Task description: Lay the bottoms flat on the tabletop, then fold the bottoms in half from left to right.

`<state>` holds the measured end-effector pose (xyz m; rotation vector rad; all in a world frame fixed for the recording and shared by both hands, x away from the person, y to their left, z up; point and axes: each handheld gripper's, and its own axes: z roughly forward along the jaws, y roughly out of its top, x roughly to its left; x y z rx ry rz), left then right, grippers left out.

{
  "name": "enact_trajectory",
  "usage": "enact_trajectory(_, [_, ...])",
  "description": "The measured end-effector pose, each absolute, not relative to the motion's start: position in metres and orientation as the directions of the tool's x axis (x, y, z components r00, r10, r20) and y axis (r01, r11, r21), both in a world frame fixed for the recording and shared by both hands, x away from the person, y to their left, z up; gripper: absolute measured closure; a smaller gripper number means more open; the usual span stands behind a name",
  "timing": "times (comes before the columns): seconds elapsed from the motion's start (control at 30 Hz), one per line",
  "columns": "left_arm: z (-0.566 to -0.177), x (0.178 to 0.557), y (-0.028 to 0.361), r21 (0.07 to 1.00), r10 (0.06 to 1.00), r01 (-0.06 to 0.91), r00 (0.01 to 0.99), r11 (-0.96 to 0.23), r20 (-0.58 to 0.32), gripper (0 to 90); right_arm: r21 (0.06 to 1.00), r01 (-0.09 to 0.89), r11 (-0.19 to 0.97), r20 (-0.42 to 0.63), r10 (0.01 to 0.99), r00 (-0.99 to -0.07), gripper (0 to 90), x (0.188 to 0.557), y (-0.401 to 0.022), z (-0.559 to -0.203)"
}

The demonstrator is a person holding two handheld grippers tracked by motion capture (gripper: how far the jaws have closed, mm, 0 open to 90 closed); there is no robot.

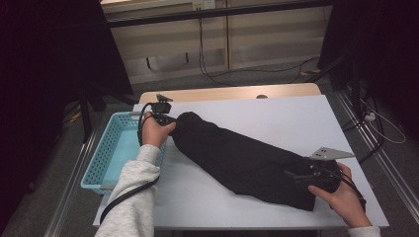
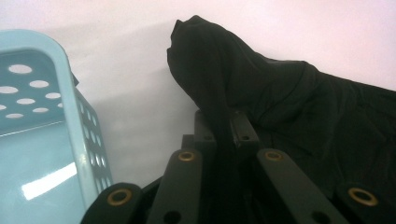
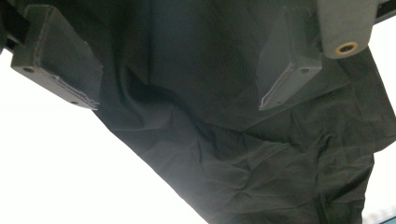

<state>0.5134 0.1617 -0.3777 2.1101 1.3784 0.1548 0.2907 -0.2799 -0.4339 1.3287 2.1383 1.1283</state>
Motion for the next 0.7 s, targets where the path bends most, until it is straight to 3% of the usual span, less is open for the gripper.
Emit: enact_trajectory(0.7, [-0.3688, 0.5151, 0.1663, 0.553, 0.871, 0.788, 0.445, -0.271, -0.207, 84.5, 0.795, 0.561, 0.234, 0.089, 0.868, -0.488, 15.0, 0.2914, -0.2793, -0.4331])
